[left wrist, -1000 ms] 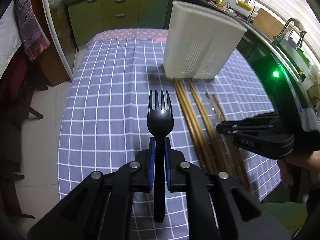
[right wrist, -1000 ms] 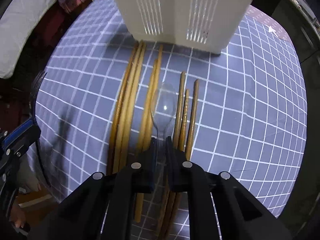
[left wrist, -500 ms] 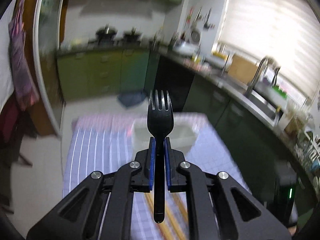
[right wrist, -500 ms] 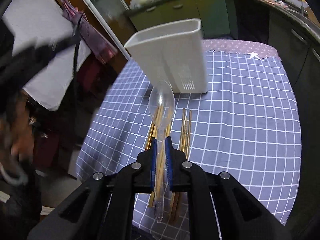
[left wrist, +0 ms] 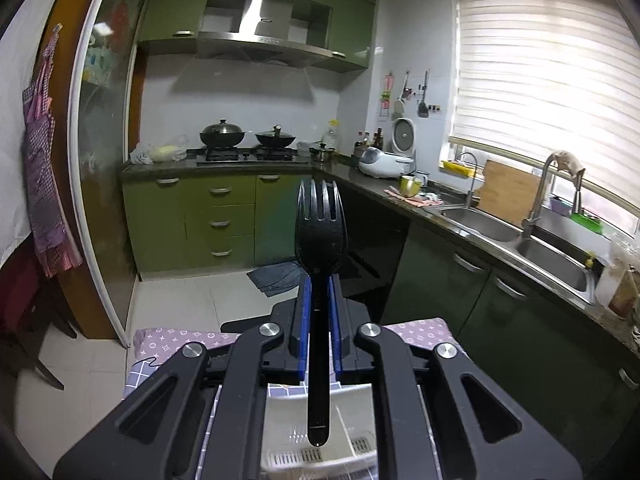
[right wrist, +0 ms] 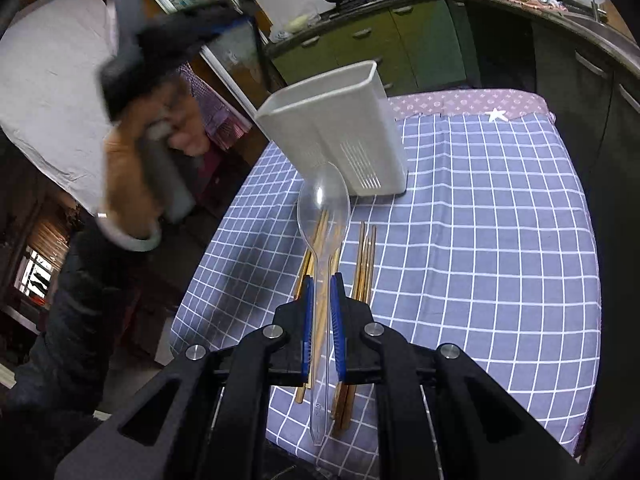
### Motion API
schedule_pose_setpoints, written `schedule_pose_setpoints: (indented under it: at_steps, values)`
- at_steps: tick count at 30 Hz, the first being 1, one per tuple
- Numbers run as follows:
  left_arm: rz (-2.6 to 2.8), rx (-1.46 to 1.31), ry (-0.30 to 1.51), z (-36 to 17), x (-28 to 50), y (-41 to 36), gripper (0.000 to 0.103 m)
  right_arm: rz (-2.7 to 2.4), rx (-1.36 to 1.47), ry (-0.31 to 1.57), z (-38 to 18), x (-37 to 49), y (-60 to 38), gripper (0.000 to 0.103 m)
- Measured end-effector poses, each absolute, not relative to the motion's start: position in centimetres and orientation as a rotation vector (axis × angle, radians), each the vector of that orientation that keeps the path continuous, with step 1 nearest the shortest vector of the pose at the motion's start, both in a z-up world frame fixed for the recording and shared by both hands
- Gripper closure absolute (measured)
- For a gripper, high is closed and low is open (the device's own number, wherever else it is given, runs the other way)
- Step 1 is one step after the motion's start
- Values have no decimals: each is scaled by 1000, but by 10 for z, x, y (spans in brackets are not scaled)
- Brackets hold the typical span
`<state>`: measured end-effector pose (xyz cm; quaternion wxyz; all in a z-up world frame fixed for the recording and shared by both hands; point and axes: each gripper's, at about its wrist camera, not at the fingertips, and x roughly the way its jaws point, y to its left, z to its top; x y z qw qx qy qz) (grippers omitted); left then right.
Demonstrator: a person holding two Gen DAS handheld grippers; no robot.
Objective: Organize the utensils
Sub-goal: 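Lift the black fork with the left tool and carry it over the white caddy, then drop the fork into the caddy with the left tool while the right tool drops the spoon in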
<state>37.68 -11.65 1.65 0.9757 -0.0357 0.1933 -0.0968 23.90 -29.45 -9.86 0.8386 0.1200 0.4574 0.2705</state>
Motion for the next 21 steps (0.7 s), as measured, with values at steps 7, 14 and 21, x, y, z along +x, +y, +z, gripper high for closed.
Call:
schedule_pose_setpoints:
  at_steps: [7, 14, 21]
  values:
    - [-194, -61, 445, -26, 386, -110, 94, 575, 252, 928, -84, 245, -294, 93]
    - [-211, -51, 513, -41, 374, -99, 88, 556, 225, 838, -45, 272, -285, 93]
    - [-225, -77, 543, -29, 353, -82, 85, 501, 260, 703, -2, 319, -272, 93]
